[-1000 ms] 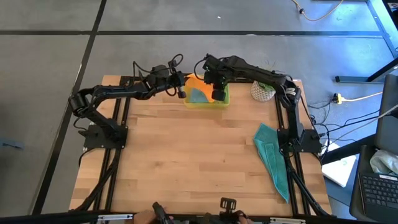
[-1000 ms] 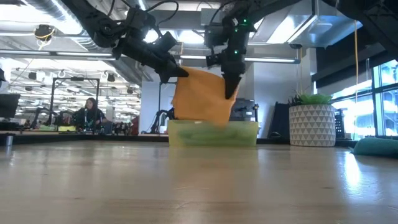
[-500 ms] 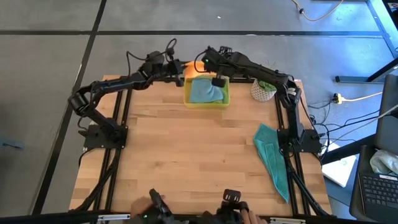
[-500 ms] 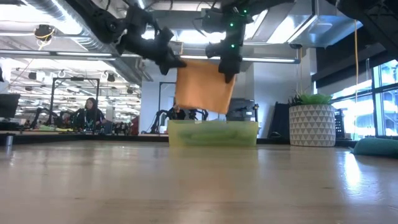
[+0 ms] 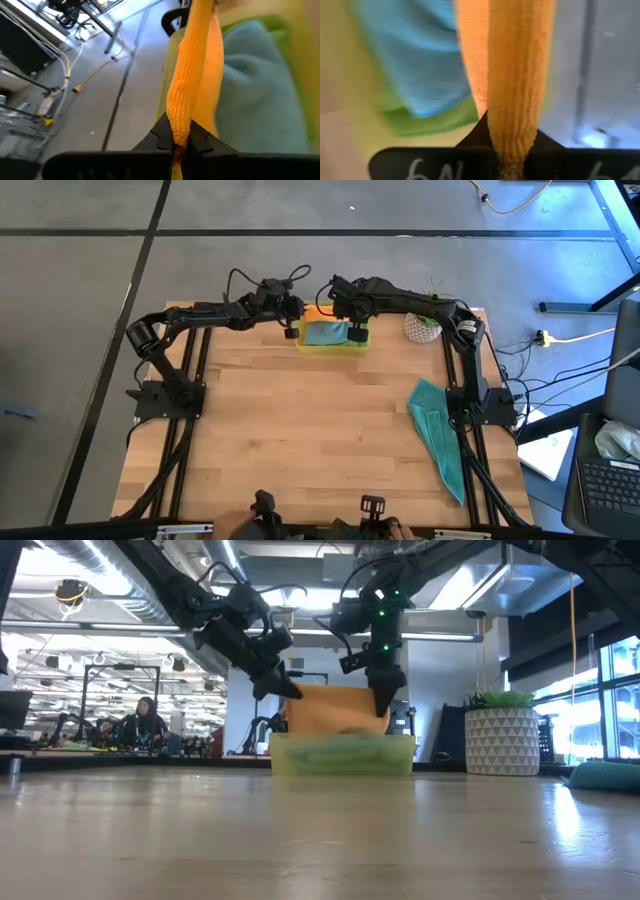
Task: Fold microfiber towels
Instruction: Put the orange folded cloth into the yellow bin
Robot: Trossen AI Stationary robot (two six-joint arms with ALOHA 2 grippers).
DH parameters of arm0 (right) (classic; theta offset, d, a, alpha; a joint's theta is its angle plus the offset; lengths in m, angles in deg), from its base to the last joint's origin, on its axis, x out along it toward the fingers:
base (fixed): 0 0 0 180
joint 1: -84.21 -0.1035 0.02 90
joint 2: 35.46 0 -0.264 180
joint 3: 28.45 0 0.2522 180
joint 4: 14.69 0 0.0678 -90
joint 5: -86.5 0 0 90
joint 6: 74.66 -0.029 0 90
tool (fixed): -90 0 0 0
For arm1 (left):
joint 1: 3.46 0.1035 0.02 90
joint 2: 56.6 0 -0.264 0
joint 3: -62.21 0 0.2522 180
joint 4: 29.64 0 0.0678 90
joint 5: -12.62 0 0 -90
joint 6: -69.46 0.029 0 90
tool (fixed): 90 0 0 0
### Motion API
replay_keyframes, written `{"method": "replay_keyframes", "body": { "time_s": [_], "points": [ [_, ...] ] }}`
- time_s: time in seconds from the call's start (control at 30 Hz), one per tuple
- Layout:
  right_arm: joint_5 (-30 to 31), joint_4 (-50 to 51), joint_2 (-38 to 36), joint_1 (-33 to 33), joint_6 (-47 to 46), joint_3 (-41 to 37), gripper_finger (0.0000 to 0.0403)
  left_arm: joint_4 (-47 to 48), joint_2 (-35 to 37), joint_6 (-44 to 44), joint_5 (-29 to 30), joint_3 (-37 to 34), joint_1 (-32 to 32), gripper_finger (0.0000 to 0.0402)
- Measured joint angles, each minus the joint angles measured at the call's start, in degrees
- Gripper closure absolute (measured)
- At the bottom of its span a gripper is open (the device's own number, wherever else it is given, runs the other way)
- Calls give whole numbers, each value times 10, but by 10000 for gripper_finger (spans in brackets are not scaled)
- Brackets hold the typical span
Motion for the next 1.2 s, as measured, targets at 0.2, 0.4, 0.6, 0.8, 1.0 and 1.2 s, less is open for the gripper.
{"method": "replay_keyframes", "body": {
  "time_s": [0.2, 0.4, 0.6, 0.8, 1.0, 1.2],
  "points": [
    [-197, 18, 0, 0, -26, -19, 361, 105, 8, -59, -65, 0, -1, 393],
    [-219, 16, 0, 0, -34, -34, 284, 177, 8, -46, -72, -1, -17, 366],
    [-216, 4, 0, 0, -44, -37, 241, 182, 8, -59, -73, -1, -32, 327],
    [-150, 54, 0, -1, -60, -37, 245, 195, 8, -62, -79, -1, -52, 316],
    [1, 121, 0, 2, -100, -20, 269, 194, 8, -57, -68, -1, -84, 307],
    [-6, 109, 0, 0, -121, 21, 297, 196, 40, -38, 50, -1, -86, 296]
  ]
}}
